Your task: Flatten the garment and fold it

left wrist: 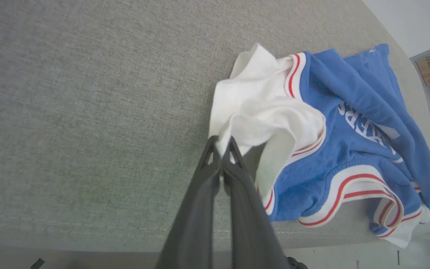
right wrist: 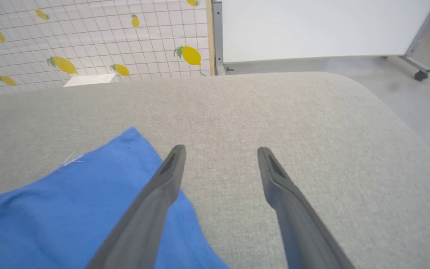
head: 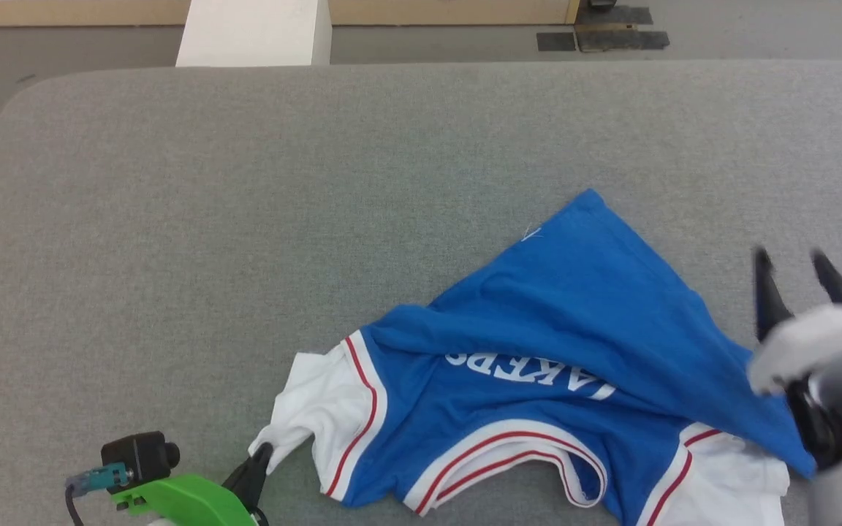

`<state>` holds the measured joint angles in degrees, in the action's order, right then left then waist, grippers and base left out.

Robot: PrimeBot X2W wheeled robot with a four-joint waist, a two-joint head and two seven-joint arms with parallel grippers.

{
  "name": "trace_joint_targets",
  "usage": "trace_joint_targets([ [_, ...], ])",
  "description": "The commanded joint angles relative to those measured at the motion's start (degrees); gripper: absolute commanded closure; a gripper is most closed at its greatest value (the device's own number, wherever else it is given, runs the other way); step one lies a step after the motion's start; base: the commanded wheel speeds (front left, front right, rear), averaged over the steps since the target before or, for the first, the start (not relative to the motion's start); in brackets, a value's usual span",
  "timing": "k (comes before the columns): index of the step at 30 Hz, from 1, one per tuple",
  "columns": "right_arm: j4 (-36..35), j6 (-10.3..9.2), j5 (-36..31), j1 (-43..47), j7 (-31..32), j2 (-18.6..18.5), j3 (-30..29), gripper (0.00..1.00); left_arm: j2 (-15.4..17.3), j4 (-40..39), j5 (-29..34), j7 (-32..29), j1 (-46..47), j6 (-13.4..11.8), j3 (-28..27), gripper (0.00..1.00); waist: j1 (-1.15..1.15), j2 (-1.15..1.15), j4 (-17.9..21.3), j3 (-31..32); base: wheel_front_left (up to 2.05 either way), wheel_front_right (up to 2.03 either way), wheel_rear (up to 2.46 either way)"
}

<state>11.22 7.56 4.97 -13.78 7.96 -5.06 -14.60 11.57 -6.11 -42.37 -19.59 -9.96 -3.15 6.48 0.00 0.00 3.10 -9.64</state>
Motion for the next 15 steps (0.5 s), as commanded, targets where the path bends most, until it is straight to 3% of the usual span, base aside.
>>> trace_joint_targets([
  [1,1.0,-0.08,0.6,-2.6,-1.5,-0.9,2.5,0.0,0.3,-0.1,-0.5,0.1,0.7,0.0,0.1,1.0,0.0,0.0,-0.5,-0.7,0.0,0.0,0.0],
  [8,11.8,-0.08,2.6,-14.7,-2.4,-3.8,12.4,0.0,0.6,-0.6,-0.4,0.0,2.4,0.1,0.4,1.0,0.0,0.0,-2.9,-4.2,0.0,0.0,0.0],
  [15,24.6,-0.08,3.2,-26.5,4.6,-5.5,16.6,0.0,0.3,-0.9,-0.1,0.2,4.6,0.3,1.1,1.0,0.0,0.0,-6.2,-8.8,0.0,0.0,0.0],
])
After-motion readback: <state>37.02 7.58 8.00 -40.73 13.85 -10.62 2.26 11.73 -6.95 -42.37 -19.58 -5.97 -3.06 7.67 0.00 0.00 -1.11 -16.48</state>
